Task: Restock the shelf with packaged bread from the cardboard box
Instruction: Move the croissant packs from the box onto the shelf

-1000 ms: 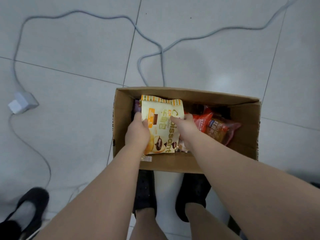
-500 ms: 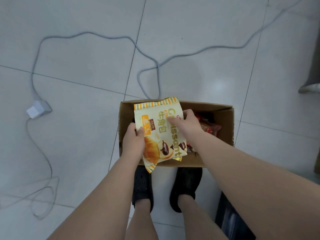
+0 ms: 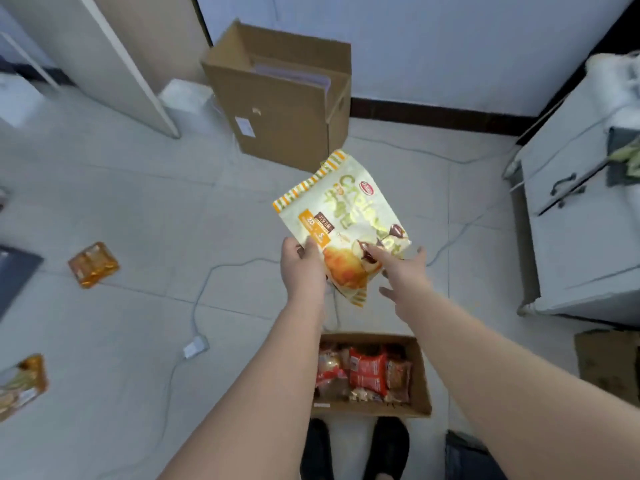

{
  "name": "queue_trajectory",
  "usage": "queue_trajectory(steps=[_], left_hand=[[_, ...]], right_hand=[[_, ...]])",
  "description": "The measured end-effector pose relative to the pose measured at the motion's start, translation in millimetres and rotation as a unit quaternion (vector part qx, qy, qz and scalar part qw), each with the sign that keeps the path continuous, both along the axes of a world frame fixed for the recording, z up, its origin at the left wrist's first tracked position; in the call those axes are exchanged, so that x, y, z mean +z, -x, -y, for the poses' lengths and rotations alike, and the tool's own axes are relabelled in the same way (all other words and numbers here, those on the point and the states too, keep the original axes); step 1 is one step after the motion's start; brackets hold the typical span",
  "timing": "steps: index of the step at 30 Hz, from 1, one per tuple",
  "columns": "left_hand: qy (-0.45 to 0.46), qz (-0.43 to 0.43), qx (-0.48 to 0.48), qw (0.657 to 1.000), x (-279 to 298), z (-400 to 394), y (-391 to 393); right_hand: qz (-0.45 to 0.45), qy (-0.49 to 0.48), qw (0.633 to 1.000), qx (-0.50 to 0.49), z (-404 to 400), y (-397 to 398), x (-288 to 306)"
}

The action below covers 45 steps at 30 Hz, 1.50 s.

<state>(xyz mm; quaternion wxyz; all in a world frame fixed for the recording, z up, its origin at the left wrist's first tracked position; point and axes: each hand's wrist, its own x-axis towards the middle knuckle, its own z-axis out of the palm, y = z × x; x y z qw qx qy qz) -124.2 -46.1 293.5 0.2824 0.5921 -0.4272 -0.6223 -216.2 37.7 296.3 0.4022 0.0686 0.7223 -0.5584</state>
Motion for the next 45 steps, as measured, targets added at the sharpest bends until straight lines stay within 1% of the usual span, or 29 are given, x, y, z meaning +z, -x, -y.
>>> queue_trajectory(steps=[2, 4, 6, 8, 10, 13, 15, 17, 19, 21, 22, 23, 25, 26, 30, 32, 35, 38, 41, 45], left_hand=[[0.004, -0.058, 0.005, 0.998, 60, -7, 12], [-0.005, -0.135, 0.003, 0.991, 120, -18, 22], [0.023, -0.168, -0.024, 0.985, 172, -24, 28], [0.080, -0.176, -0.076, 0.978, 216, -27, 31], [0.157, -0.173, -0.133, 0.963, 253, -29, 35], [0.241, -0.187, -0.164, 0.938, 297, -28, 42], [0.282, -0.200, -0.162, 0.924, 318, -24, 48], [0.333, -0.191, -0.196, 0.903, 335, -22, 56], [0.388, -0.162, -0.223, 0.880, 352, -24, 64], [0.409, -0.166, -0.261, 0.859, 369, -30, 73], [0.403, -0.186, -0.306, 0.842, 378, -35, 78], [0.391, -0.212, -0.363, 0.819, 386, -42, 83], [0.360, -0.268, -0.465, 0.763, 398, -65, 90], [0.344, -0.290, -0.499, 0.741, 403, -78, 93], [0.281, -0.392, -0.586, 0.652, 417, -147, 93], [0.258, -0.421, -0.627, 0.603, 423, -190, 85], [0.220, -0.451, -0.679, 0.536, 432, -263, 58], [0.171, -0.471, -0.732, 0.461, 440, -336, 15], [0.128, -0.476, -0.780, 0.386, 448, -400, -44], [0.102, -0.480, -0.816, 0.305, 457, -475, -126]], right_hand=[[0.008, 0.062, 0.998, -0.021, 6, -1, 57], [0.010, 0.105, 0.994, -0.033, 5, 1, 110], [-0.015, 0.138, 0.990, -0.033, -2, 9, 157], [-0.071, 0.174, 0.982, -0.035, -12, 24, 198], [-0.119, 0.211, 0.969, -0.053, -23, 40, 238], [-0.193, 0.249, 0.945, -0.084, -43, 64, 293], [-0.258, 0.252, 0.928, -0.092, -60, 74, 326], [-0.311, 0.244, 0.912, -0.110, -81, 77, 353], [-0.342, 0.234, 0.899, -0.145, -104, 75, 374], [-0.365, 0.225, 0.885, -0.182, -129, 66, 390], [-0.376, 0.217, 0.879, -0.198, -142, 59, 396], [-0.385, 0.206, 0.873, -0.217, -154, 50, 402], [-0.401, 0.188, 0.857, -0.265, -179, 28, 410], [-0.416, 0.177, 0.842, -0.295, -191, 15, 413], [-0.507, 0.087, 0.752, -0.412, -247, -49, 430], [-0.549, 0.041, 0.707, -0.443, -280, -88, 441], [-0.594, -0.075, 0.633, -0.490, -329, -156, 457], [-0.601, -0.179, 0.562, -0.540, -373, -230, 466], [-0.585, -0.262, 0.497, -0.585, -413, -306, 470], [-0.547, -0.342, 0.428, -0.633, -459, -405, 472]])
